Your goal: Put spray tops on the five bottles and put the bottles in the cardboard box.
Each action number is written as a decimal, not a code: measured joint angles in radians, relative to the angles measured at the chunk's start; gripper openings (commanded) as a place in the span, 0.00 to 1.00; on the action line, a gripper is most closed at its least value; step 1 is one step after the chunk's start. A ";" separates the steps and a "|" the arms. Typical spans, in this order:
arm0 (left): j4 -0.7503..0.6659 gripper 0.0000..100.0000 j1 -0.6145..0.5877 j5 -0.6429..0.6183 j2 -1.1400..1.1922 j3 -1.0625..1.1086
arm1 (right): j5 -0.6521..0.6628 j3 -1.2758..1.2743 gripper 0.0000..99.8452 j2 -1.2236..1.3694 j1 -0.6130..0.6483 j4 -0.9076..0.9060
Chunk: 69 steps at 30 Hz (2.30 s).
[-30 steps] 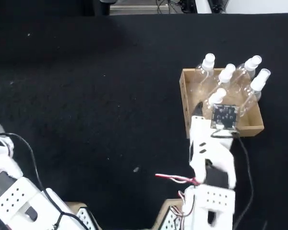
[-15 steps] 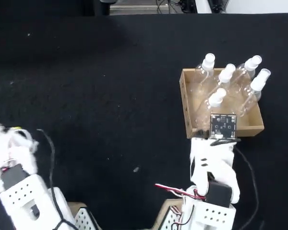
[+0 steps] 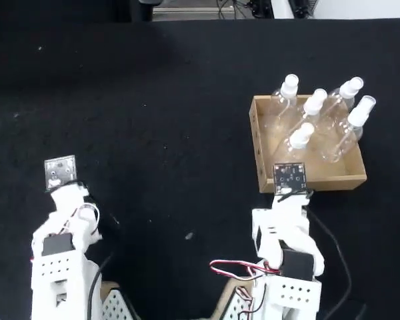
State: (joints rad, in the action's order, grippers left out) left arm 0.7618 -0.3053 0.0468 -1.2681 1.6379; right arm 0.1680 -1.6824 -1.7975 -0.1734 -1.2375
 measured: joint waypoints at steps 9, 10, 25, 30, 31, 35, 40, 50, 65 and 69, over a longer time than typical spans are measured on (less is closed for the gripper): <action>0.000 0.03 0.000 0.015 -0.009 0.009 | -0.002 0.000 0.02 0.000 0.000 -0.060; 0.000 0.03 0.000 0.015 -0.009 0.009 | -0.002 0.000 0.02 0.000 0.000 -0.060; 0.224 0.03 0.025 0.015 -0.465 0.043 | -0.002 0.000 0.02 0.000 0.034 -0.060; 0.468 0.03 0.026 0.014 -0.531 0.043 | -0.002 0.000 0.02 0.000 0.034 -0.060; 0.463 0.03 0.026 0.014 -0.531 0.043 | -0.002 0.000 0.02 0.000 0.034 -0.060; 0.489 0.03 0.026 0.014 -0.531 0.043 | -0.002 0.000 0.02 0.000 0.034 -0.060; 0.491 0.03 0.026 0.014 -0.531 0.043 | -0.002 0.000 0.02 0.000 0.034 -0.060; 0.491 0.03 0.026 0.014 -0.531 0.043 | -0.002 0.000 0.02 0.000 0.034 -0.060; 0.491 0.03 0.025 0.014 -0.531 0.043 | -0.002 0.000 0.02 0.000 0.034 -0.060; 0.491 0.03 0.025 0.014 -0.531 0.043 | -0.002 0.000 0.02 0.000 0.034 -0.060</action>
State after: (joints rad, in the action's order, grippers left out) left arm 1.2528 -0.2808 0.0606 -1.7990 1.6809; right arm 0.1665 -1.6824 -1.7975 -0.1396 -1.2973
